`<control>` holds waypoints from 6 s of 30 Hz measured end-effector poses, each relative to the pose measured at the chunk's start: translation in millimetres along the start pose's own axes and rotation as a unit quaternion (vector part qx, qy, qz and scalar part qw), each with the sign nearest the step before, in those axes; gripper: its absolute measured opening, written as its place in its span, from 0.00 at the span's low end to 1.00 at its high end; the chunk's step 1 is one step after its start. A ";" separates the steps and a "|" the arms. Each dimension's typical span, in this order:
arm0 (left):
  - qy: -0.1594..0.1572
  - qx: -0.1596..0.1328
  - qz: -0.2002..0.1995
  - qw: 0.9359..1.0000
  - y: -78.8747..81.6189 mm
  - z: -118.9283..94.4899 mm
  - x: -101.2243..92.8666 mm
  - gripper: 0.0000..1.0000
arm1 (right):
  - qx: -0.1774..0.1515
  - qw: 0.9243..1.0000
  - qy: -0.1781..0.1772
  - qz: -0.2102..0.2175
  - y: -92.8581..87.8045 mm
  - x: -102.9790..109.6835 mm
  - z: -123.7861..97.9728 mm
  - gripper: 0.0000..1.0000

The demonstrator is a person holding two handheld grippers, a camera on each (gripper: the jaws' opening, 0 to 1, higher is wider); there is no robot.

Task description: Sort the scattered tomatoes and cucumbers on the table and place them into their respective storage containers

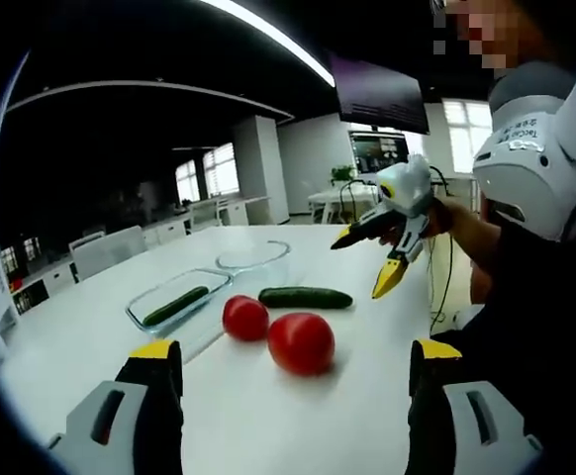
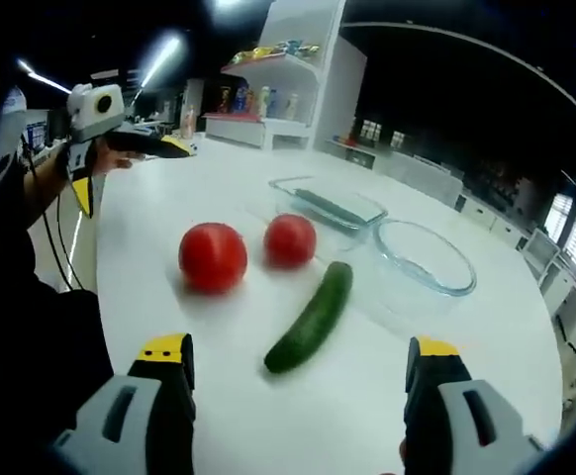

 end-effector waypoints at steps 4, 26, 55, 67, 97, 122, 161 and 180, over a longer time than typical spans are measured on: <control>0.009 0.002 0.004 1.000 -1.8 -8.4 -2.7 0.95 | -0.006 0.999 0.030 -0.019 8.7 17.2 15.7 0.82; 0.028 0.004 -0.012 1.000 -15.2 -28.9 -12.7 0.95 | -0.068 0.987 0.136 -0.053 55.3 76.6 83.3 0.64; 0.036 0.012 -0.002 0.999 -17.8 -25.0 -13.1 0.92 | -0.112 0.988 0.096 -0.034 53.3 81.6 91.5 0.46; 0.051 0.012 -0.014 0.999 -18.2 -27.2 -7.8 0.94 | -0.140 0.981 0.131 0.019 53.8 82.8 81.6 0.45; 0.043 0.001 -0.004 0.999 -9.6 -31.0 -16.0 0.94 | -0.278 0.946 0.035 0.161 96.5 -72.4 -18.4 0.44; 0.059 0.007 0.002 0.998 -18.1 -37.0 -19.1 0.92 | -0.131 0.974 -0.130 0.129 83.5 -180.3 135.4 0.44; 0.047 0.011 0.004 0.999 -22.9 -27.8 -24.8 0.92 | -0.045 0.984 -0.153 0.076 88.5 -181.3 155.0 0.46; 0.050 0.007 0.003 0.999 -22.4 -29.6 -22.2 0.92 | -0.136 0.974 -0.117 0.136 82.9 -172.3 104.7 0.70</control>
Point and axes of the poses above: the point that each gripper's makers call its tool centre point, and the gripper's own axes: z roughly forward along the fingers, x roughly to its left, y roughly out of its top, the point moved 8 cm from there along -z, roughly backward along the fingers, and after that the axes turned 13 degrees about x, right-handed, at the moved point
